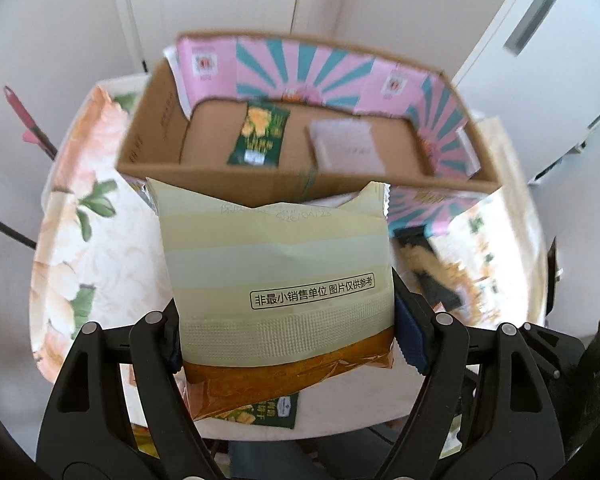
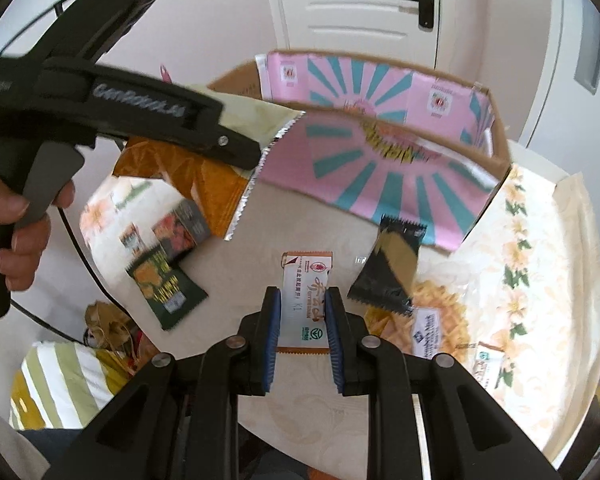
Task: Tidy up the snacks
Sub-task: 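Lift the chip bag and white bar into the box and release both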
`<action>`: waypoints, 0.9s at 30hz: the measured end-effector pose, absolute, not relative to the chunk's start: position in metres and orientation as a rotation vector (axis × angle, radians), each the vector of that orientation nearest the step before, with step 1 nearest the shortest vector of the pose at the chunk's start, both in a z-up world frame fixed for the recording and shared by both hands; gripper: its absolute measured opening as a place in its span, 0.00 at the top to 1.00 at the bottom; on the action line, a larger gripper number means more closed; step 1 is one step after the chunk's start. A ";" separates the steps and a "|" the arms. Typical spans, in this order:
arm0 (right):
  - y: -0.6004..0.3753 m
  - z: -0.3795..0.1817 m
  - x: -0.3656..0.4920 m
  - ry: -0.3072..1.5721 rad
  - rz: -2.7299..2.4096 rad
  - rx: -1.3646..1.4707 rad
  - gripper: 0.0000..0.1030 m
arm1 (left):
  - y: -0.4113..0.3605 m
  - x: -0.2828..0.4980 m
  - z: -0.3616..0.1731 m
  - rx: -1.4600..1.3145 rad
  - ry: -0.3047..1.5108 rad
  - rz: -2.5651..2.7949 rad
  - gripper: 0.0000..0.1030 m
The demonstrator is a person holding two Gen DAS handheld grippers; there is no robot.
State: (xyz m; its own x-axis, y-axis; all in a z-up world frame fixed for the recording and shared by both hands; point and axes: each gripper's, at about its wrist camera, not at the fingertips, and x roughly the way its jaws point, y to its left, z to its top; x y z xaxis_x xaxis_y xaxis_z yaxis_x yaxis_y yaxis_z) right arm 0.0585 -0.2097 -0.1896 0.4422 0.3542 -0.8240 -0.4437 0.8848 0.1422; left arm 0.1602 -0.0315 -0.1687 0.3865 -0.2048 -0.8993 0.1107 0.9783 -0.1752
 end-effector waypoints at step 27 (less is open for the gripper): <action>-0.204 -0.094 0.218 0.871 0.358 -0.021 0.80 | -0.008 0.298 -0.127 -0.026 1.066 -0.308 0.25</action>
State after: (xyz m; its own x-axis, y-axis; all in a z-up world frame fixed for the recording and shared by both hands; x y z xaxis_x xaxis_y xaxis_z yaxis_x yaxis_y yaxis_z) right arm 0.2178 -0.2040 -0.0939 0.5886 0.2990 -0.7511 -0.3157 0.9403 0.1269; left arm 0.2978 -0.0084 -0.1265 0.4446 -0.2615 -0.8567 0.2361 0.9568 -0.1695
